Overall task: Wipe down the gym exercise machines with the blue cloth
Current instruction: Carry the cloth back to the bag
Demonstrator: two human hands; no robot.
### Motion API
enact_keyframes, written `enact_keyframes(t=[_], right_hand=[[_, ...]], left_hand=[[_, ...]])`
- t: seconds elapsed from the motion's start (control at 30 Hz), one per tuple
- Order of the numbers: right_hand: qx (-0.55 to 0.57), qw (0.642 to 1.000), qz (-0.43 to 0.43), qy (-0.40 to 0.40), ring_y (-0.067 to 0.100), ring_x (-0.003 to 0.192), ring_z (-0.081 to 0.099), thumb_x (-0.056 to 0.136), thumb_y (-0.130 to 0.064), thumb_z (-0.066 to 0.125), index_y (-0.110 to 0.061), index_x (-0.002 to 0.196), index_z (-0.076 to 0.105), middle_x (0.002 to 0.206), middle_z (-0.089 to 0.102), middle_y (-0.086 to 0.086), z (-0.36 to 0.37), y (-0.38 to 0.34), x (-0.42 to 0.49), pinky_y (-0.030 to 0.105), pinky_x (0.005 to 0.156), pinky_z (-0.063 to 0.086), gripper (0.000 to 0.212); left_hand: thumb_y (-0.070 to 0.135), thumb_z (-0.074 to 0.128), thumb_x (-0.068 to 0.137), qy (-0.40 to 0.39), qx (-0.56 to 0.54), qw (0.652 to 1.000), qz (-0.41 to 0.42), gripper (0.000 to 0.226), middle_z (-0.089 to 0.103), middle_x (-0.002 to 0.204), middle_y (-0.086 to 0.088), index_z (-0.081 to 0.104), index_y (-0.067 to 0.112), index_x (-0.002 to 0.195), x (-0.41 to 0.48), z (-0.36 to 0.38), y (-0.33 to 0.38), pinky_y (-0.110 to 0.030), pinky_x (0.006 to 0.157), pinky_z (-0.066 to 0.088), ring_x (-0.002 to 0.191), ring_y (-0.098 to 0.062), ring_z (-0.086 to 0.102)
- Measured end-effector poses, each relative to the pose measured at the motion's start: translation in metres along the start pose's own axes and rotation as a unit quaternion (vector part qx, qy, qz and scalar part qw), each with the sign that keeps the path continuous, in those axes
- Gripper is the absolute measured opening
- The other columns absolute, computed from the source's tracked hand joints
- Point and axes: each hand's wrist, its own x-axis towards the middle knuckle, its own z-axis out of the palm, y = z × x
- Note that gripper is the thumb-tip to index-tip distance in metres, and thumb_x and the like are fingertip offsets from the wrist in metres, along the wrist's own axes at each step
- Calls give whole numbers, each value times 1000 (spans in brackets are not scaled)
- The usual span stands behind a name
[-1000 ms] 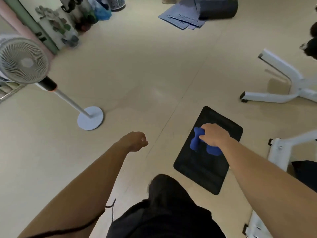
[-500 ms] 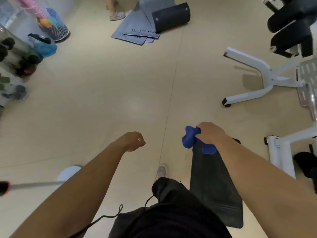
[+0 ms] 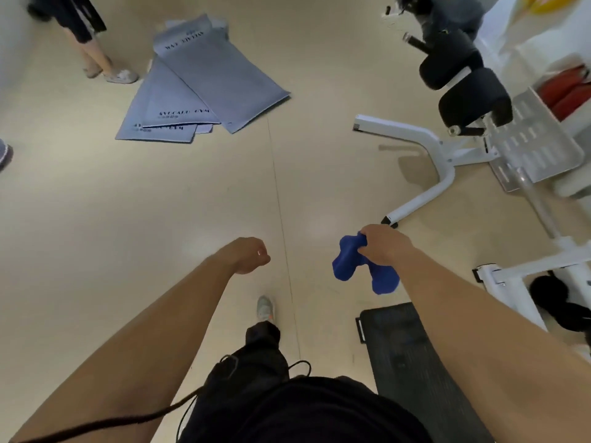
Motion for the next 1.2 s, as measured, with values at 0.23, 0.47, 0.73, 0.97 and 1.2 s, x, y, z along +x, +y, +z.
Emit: enact_keyframes(t=[0.23,0.47,0.73,0.97,1.2], right_hand=[[190,978,78,29,30,79,59,74,-18,51,4,107,61,95,67,17,-117,-47,94,39,73,45,40],[127,985,111,31,20,77,55,88,-23,53,-11,108,62,91,61,13,-224,-42,239,31,68,42,24],[201,973,112,27,23,61,40,76,-11,44,-6,79,51,74,52,15,-388,-10,392,31,60,31,10],[239,963,127,25,26,77,33,32,-18,30,-14,76,37,73,41,8,-545,-1,511,37,70,27,44],[145,978,147,22,24,72,48,66,-23,44,-15,82,53,81,54,5,-652,13,676,32,67,39,20]], left_hand=[[40,49,100,-43,71,994,70,35,59,130,-1,60,19,125,139,-165,2,-32,92,43,116,-21,55],[40,50,99,-63,112,986,103,35,59,131,-2,60,19,125,298,-287,38,-35,97,45,116,-22,54],[42,50,100,-55,107,988,100,36,58,131,-3,60,18,125,477,-429,100,-35,97,45,116,-22,54],[41,52,98,-36,88,990,107,33,62,126,-3,62,21,121,621,-557,161,-34,89,47,108,-21,57],[38,52,98,-42,121,982,140,32,63,126,-3,62,19,122,787,-683,201,-35,90,49,109,-21,59]])
